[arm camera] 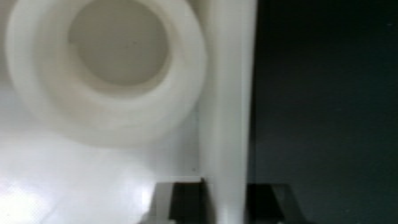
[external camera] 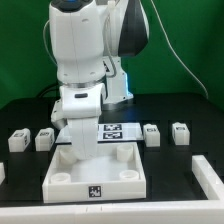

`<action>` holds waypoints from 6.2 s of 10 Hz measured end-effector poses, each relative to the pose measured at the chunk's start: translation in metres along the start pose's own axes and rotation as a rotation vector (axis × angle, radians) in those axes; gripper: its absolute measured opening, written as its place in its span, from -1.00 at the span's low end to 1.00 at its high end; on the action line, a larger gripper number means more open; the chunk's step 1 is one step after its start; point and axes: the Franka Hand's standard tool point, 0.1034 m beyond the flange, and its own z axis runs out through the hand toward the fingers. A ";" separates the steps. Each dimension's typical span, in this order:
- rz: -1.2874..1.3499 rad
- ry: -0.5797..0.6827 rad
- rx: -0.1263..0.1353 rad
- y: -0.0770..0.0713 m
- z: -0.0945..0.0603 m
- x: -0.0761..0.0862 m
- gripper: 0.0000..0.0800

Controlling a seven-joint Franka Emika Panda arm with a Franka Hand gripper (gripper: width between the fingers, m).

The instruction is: Assemble one leg

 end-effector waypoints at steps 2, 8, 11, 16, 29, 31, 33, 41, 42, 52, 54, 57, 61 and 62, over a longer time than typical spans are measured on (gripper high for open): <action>0.013 0.010 -0.007 0.007 0.001 0.026 -0.81; -0.012 0.051 -0.043 0.043 -0.003 0.087 -0.81; 0.003 0.053 -0.016 0.048 -0.002 0.093 -0.81; 0.018 0.051 -0.004 0.047 -0.001 0.092 -0.33; 0.065 0.031 -0.048 0.046 -0.043 0.089 0.62; 0.176 0.023 -0.066 0.035 -0.059 0.091 0.62; 0.415 0.031 -0.060 0.031 -0.057 0.094 0.62; 1.468 0.100 -0.022 -0.011 -0.053 0.144 0.62; 1.524 0.103 -0.018 -0.011 -0.053 0.145 0.62; 1.557 0.056 0.010 -0.048 -0.033 0.193 0.62; 1.596 -0.071 0.104 -0.072 -0.009 0.196 0.62; 1.577 -0.319 0.340 -0.069 -0.008 0.201 0.62; 1.538 -0.504 0.504 -0.070 -0.002 0.199 0.62; 1.542 -0.543 0.524 -0.077 0.005 0.200 0.62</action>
Offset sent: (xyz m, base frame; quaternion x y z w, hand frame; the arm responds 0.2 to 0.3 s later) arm 0.0157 0.0489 -0.0078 0.0014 0.0139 -0.0001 0.9999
